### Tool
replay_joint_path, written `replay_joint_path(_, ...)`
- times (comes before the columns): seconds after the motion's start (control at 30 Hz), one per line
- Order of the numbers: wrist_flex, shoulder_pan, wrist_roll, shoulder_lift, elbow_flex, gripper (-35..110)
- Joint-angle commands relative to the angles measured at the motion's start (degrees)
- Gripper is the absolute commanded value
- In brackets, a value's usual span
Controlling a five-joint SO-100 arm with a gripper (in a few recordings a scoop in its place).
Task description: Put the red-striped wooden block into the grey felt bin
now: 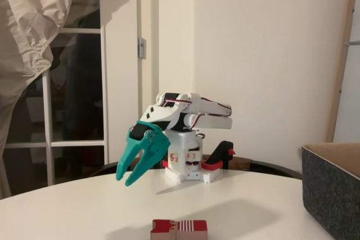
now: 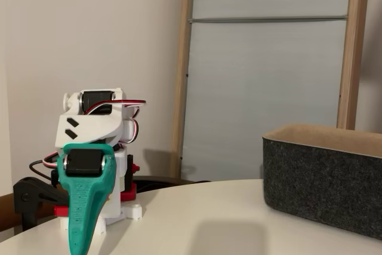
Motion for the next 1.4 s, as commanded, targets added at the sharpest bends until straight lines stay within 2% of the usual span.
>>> replay_joint_path(0.0, 0.4, -0.4, 2.5, 1.6, -1.2, 13)
replay_joint_path(0.27, 0.4, -4.0, 4.0, -1.8, -11.7, 9)
replay_joint_path(0.47, 0.3, -7.5, 6.0, -11.2, -24.6, 15)
replay_joint_path(0.7, -0.4, -17.7, 12.4, -25.0, -41.3, 15)
replay_joint_path(0.87, -10.8, -23.6, 20.7, -32.6, -45.4, 20)
replay_joint_path(1.07, -21.8, -29.5, 24.3, -39.6, -46.0, 21)
replay_joint_path(1.23, -22.9, -36.2, 25.8, -46.0, -52.6, 21)
replay_joint_path(1.37, -22.7, -38.1, 21.3, -51.9, -57.0, 21)
